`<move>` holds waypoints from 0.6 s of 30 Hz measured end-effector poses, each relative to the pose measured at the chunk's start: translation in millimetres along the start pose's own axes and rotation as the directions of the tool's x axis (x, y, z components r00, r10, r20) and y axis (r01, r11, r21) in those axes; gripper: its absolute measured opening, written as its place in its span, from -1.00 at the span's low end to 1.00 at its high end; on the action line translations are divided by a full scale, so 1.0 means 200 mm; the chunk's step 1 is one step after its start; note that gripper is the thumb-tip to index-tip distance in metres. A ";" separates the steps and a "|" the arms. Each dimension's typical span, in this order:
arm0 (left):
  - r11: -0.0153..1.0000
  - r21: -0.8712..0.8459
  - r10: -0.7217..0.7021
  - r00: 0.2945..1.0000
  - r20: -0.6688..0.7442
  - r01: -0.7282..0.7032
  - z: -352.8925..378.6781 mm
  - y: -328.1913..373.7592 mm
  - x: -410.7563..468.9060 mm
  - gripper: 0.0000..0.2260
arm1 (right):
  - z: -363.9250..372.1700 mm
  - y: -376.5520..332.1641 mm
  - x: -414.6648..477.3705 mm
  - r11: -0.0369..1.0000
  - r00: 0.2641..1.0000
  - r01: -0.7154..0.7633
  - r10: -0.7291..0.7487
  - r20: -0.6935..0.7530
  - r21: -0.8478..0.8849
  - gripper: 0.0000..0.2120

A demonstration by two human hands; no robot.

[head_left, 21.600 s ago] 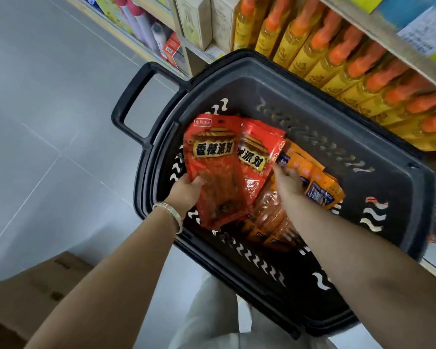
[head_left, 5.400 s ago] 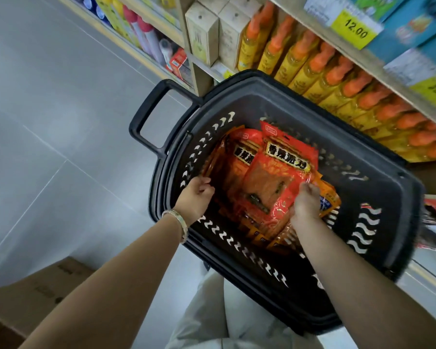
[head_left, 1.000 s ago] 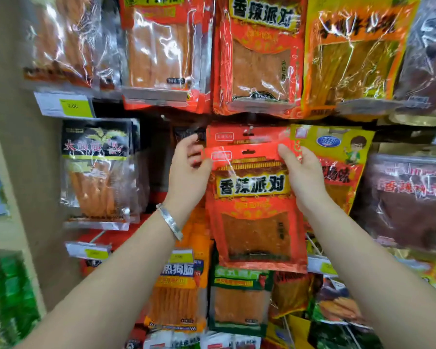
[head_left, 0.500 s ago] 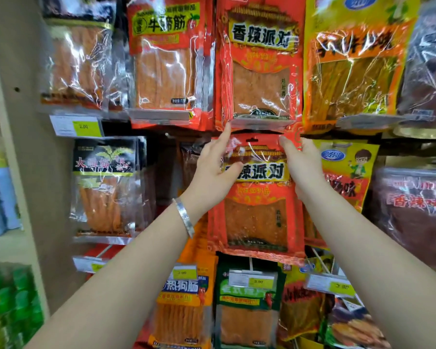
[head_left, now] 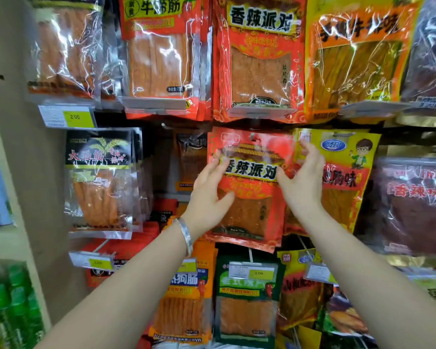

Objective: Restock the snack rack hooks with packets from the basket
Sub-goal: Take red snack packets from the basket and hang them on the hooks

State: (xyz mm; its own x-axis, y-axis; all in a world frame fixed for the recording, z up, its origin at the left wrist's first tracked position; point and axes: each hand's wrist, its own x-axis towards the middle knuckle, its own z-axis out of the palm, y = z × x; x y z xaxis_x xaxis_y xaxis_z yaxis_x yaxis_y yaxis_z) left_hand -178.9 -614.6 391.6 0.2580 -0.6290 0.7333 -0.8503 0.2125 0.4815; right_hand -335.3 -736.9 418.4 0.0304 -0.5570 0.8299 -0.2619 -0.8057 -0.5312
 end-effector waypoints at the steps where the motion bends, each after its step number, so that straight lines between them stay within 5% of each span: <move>1: 0.998 0.058 -0.026 1.000 0.013 0.025 0.02 -0.04 -0.03 -0.42 | 0.01 0.02 -0.05 0.991 0.995 0.095 -0.095 0.006 -0.098 -0.42; 5: 0.986 0.164 0.017 0.997 0.071 -0.029 0.09 -0.14 -0.12 -0.49 | 0.05 0.08 -0.25 0.890 0.939 0.335 -0.289 0.186 -0.308 -0.43; 9: 0.968 0.239 0.036 0.985 0.170 -0.077 0.12 -0.19 -0.13 -0.49 | 0.11 0.15 -0.31 0.860 0.911 0.341 -0.203 0.359 -0.380 -0.40; 18: 0.952 0.291 0.008 0.960 0.281 -0.094 0.08 -0.25 -0.05 -0.49 | 0.16 0.14 -0.32 0.823 0.890 0.314 -0.082 0.448 -0.473 -0.36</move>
State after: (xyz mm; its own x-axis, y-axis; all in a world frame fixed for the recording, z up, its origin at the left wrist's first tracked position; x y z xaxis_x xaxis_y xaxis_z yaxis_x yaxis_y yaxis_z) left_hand -145.0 -631.4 353.0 0.1116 -0.8120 0.5729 -0.9673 0.0434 0.2498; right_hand -314.3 -730.1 345.5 0.4806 -0.5203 0.7059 -0.6627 -0.7427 -0.0962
